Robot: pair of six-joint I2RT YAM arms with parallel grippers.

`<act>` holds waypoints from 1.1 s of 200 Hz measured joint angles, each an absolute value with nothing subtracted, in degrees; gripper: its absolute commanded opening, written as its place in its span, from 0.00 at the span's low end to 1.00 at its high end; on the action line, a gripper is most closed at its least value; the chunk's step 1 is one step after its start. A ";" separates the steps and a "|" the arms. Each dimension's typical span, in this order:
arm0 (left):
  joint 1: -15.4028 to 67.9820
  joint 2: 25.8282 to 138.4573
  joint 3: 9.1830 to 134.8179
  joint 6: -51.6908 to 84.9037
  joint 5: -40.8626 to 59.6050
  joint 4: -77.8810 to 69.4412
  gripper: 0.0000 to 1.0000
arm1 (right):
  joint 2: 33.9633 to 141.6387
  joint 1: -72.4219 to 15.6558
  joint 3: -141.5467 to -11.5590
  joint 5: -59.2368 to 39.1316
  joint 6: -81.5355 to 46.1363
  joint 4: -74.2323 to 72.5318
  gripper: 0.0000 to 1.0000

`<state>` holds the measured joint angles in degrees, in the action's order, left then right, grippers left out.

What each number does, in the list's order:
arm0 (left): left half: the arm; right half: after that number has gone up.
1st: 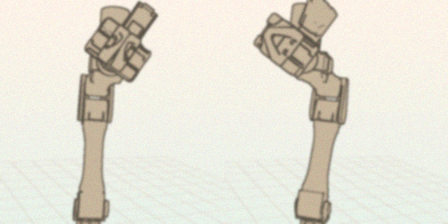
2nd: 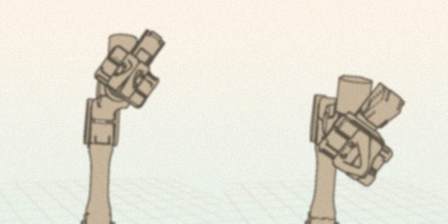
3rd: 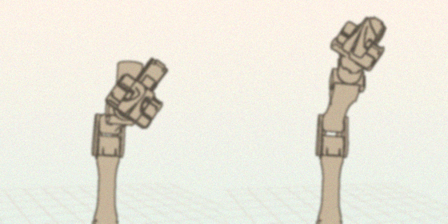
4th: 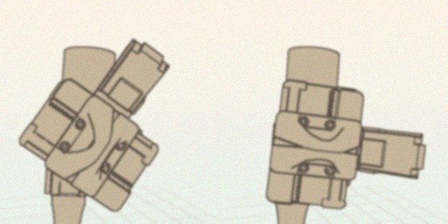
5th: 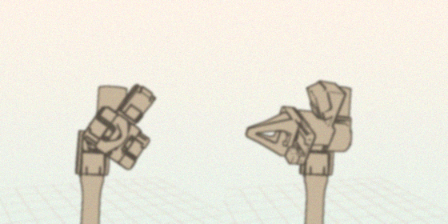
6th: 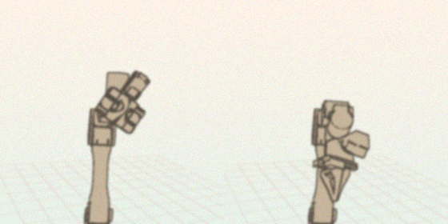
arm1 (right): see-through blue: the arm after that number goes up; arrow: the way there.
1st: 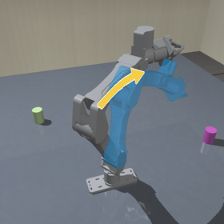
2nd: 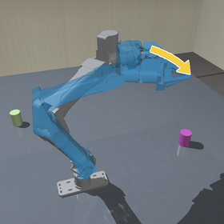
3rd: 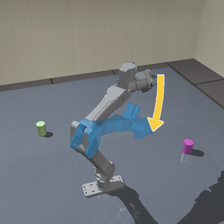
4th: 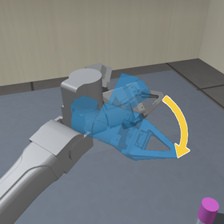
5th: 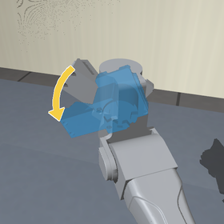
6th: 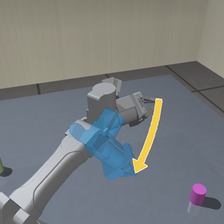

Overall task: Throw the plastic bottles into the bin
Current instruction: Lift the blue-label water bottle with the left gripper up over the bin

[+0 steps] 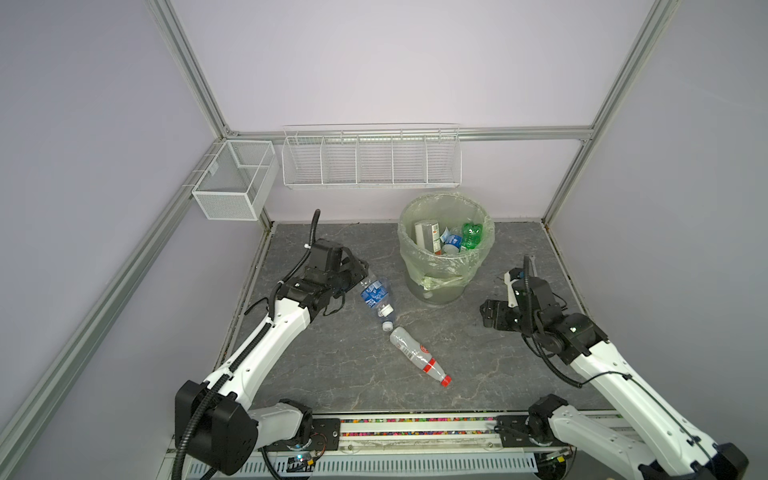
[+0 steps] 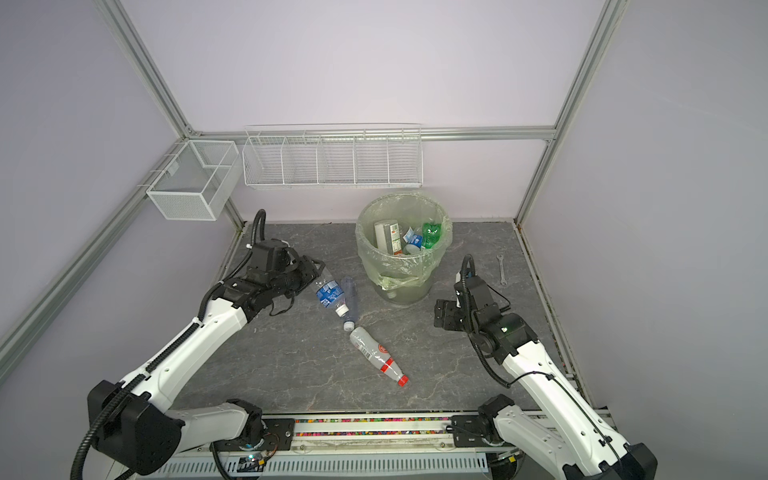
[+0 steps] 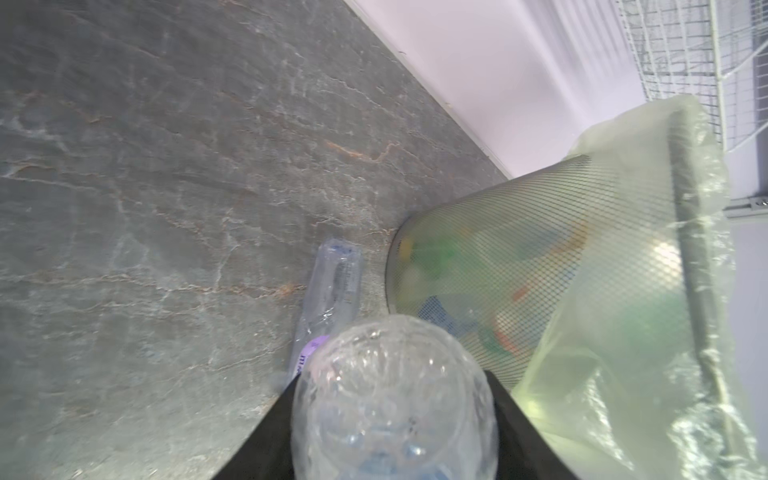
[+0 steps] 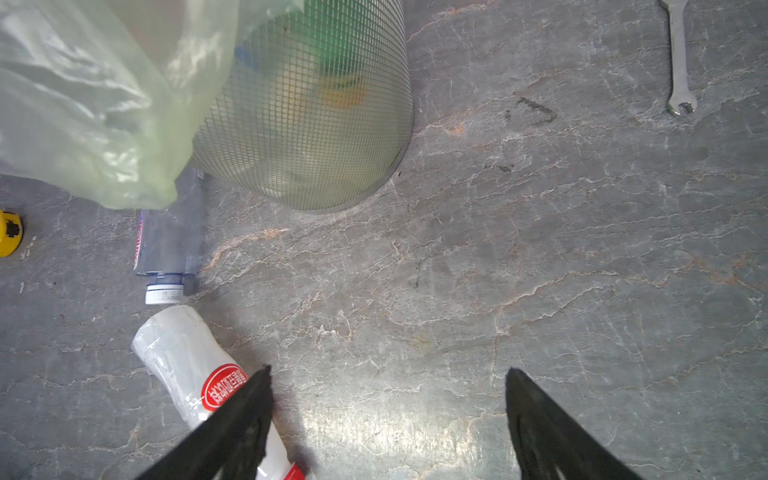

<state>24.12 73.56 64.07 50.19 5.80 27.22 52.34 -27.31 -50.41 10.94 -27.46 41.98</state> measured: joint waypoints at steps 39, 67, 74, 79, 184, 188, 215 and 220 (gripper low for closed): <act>24.12 77.67 71.61 48.75 12.01 26.20 0.51 | 52.03 -27.31 -50.61 11.64 -27.66 42.37 0.88; 24.10 80.42 77.71 48.23 15.92 25.28 0.51 | 52.03 -27.29 -51.24 12.73 -27.64 42.68 0.88; 24.10 80.68 78.48 48.14 16.64 24.86 0.51 | 52.03 -27.31 -51.37 12.88 -27.64 42.70 0.88; 24.10 80.77 78.83 48.12 17.04 24.56 0.51 | 52.03 -27.31 -51.44 12.95 -27.64 42.72 0.88; 24.10 73.19 73.78 46.13 22.35 29.47 0.51 | 51.46 -27.24 -51.70 15.73 -26.50 43.72 0.88; 24.10 72.71 73.91 45.98 22.35 29.78 0.51 | 51.35 -27.24 -51.70 15.79 -26.44 43.75 0.88; 24.10 72.75 78.56 45.82 22.76 31.94 0.51 | 50.89 -27.24 -51.70 15.86 -26.11 43.86 0.88; 24.10 73.52 80.27 45.87 23.05 32.08 0.51 | 50.89 -27.24 -51.70 15.86 -26.11 43.86 0.88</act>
